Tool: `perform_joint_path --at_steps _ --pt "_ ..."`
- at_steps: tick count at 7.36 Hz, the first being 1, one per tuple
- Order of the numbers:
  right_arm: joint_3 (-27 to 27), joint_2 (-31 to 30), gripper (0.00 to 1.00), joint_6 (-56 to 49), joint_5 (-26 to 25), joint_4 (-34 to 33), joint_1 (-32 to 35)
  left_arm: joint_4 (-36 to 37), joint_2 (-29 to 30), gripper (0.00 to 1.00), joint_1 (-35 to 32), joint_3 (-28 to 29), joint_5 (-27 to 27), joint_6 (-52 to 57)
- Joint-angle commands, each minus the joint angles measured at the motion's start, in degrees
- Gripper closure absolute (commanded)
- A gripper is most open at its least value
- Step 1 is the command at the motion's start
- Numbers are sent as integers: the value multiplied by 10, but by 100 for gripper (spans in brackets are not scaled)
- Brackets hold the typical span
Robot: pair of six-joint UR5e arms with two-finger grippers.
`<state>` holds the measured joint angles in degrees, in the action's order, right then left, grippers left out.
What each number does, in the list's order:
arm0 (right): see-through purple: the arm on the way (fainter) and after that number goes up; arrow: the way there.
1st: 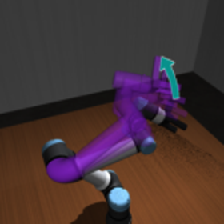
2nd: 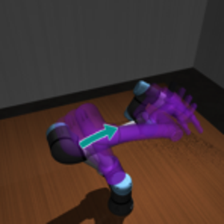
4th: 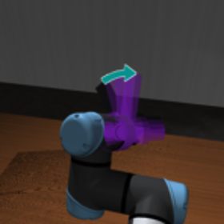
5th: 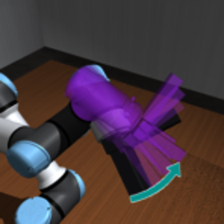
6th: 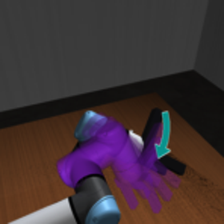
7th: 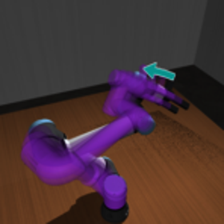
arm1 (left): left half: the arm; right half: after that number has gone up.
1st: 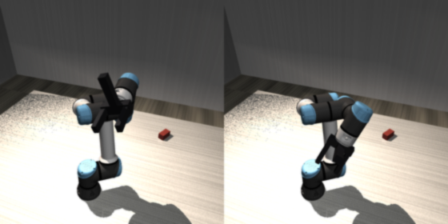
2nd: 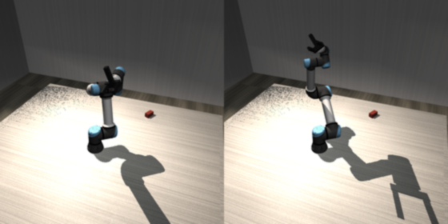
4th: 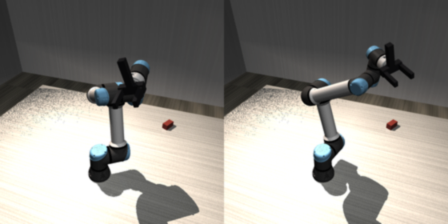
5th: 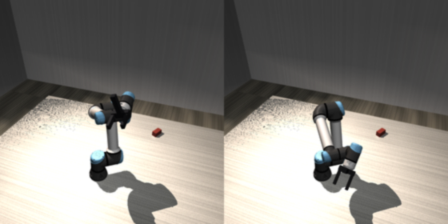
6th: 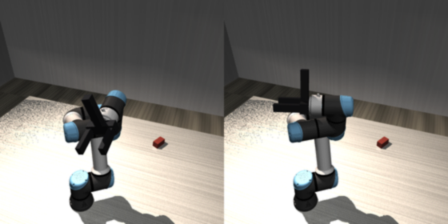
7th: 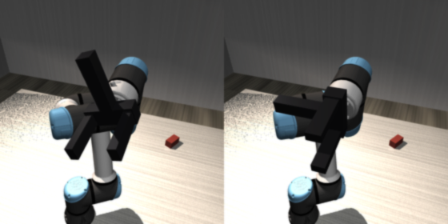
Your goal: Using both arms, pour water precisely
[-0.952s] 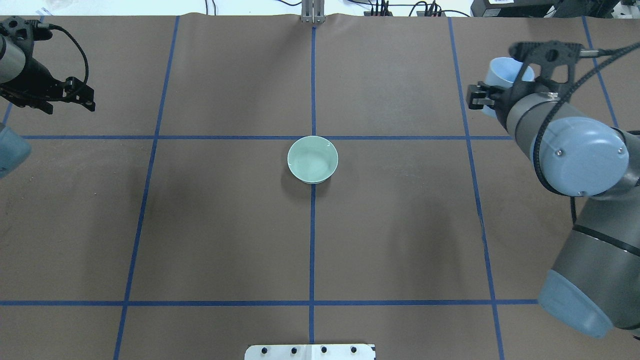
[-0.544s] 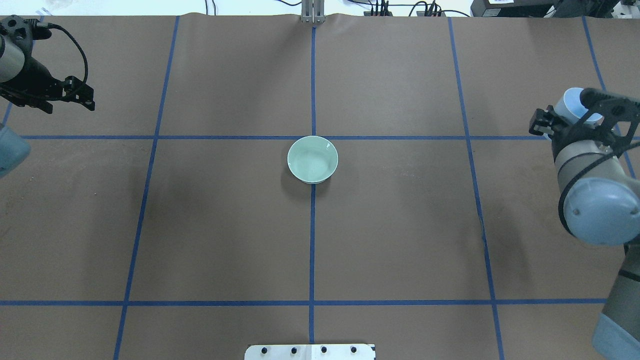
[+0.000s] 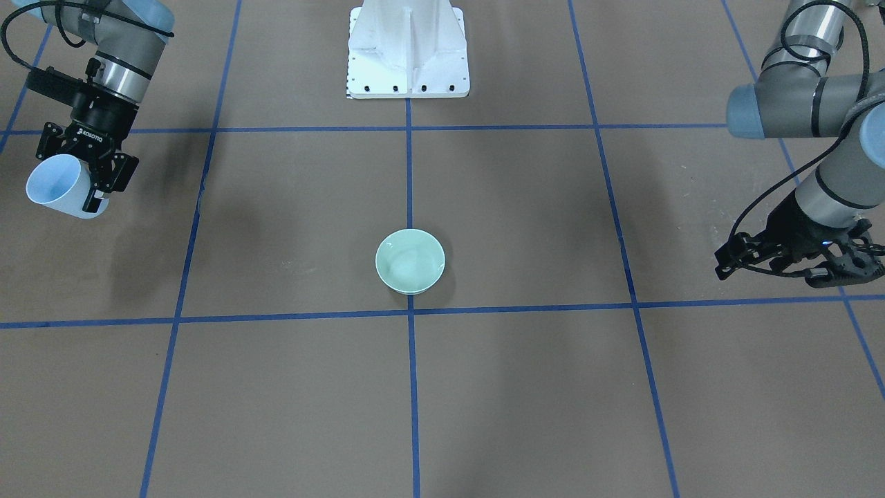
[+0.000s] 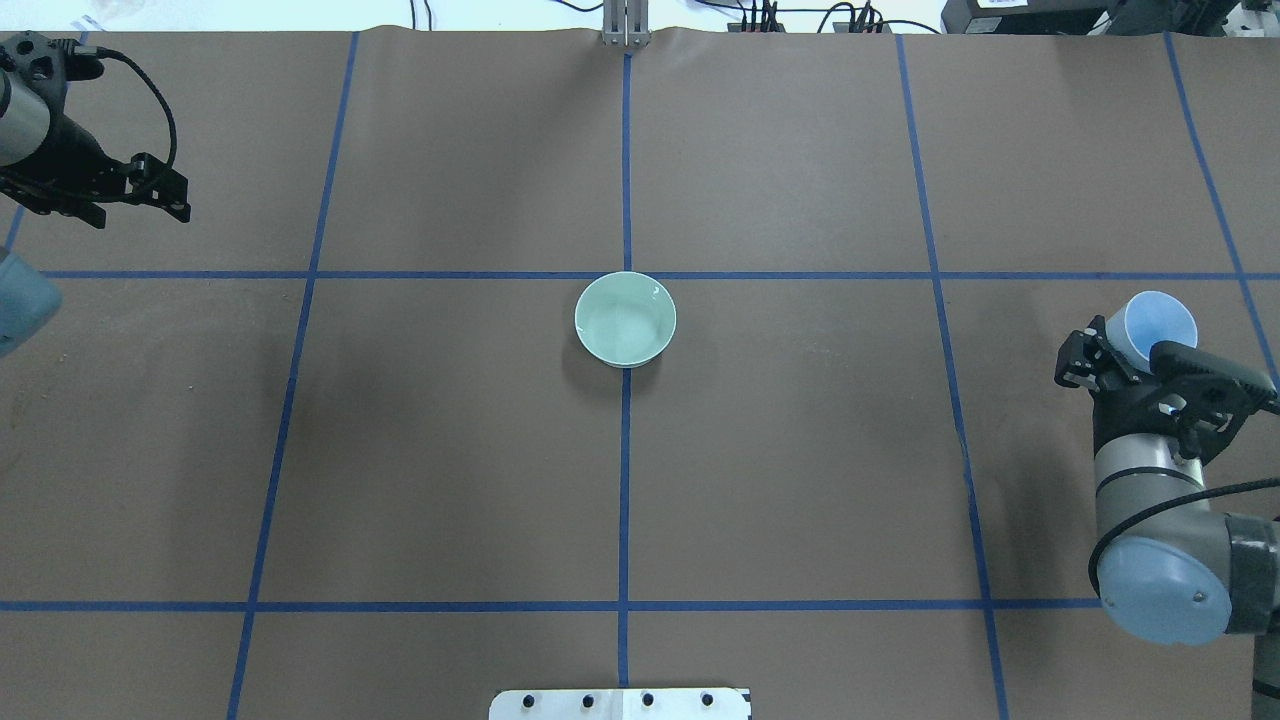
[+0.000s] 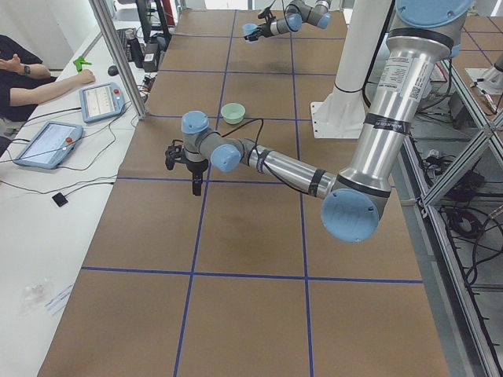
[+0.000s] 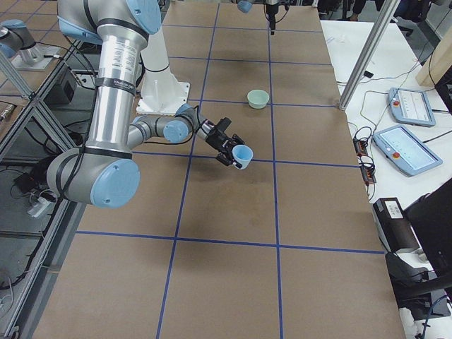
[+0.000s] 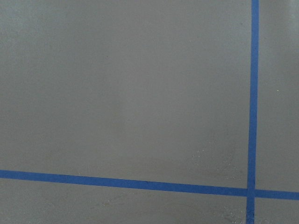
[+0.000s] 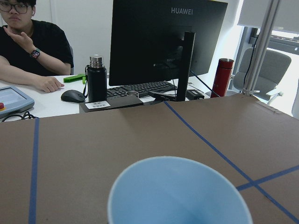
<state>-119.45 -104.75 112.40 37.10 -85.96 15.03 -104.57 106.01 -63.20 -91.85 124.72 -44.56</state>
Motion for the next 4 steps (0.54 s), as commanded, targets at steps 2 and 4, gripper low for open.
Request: perform_joint_path --at_steps 2,4 --pt "14 -5 100 71 -49 0 -96 1 0 0 0 0 0 1" --pt "39 0 100 84 -84 -1 -125 1 0 0 0 3 0 1"
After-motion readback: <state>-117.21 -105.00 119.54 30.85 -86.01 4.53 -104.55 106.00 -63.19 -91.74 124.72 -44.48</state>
